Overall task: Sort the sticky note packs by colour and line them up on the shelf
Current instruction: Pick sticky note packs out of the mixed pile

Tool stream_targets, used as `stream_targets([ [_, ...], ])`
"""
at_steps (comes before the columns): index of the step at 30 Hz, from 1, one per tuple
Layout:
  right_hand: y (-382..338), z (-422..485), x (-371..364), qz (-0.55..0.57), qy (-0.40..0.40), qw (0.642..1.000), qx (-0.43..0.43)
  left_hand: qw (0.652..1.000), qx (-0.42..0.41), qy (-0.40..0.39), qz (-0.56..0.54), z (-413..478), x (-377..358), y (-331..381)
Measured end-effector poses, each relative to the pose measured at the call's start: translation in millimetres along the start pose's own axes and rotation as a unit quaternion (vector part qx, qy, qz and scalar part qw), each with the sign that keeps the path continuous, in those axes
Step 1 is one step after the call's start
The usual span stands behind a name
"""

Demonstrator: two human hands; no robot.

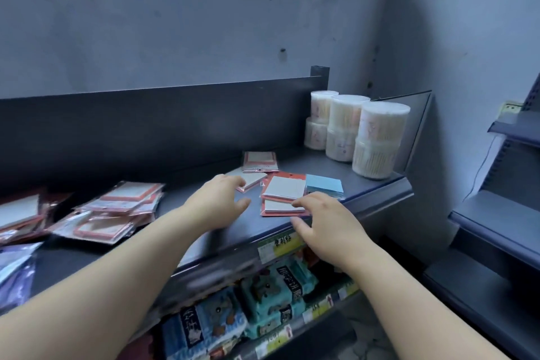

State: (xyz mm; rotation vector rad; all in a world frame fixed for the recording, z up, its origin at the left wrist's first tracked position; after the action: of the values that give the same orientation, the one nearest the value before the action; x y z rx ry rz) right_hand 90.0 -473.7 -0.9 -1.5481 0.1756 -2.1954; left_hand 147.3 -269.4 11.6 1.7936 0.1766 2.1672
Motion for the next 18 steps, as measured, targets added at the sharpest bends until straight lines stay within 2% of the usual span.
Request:
stream_targets([
  [8, 30.5, 62.8, -13.6, -0.012, -0.029, 0.999, -0.031, 0.995, 0.095, -0.030, 0.008, 105.2, -30.4, -19.8],
  [11, 39.3, 91.9, -21.6, -0.030, -0.042, 0.998, -0.026, 0.994, 0.097, -0.043, 0.024, 143.0, -35.8, -16.3],
  [16, 53.4, 131.7, -35.3, -0.044, -0.064, 0.997, -0.031, 0.991, 0.119, -0.065, -0.015, 191.4, -40.6, -5.3],
  [18, 57.5, 140.9, -42.2, -0.046, -0.079, 0.995, -0.031, 0.987, 0.132, -0.087, 0.009, 202.0, -47.0, -0.2],
])
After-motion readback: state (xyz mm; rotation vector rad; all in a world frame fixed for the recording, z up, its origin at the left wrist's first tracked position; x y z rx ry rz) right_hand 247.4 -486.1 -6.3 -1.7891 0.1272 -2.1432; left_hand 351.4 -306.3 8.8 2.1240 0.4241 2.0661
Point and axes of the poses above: each hand's wrist, its own z-axis towards the middle knuckle, its own x-axis out of the back of the hand, y = z × x, the point moved 1 cm from there along z, towards the middle knuckle, and after that the axes turned 7 degrees about y, right-handed, at the moved point
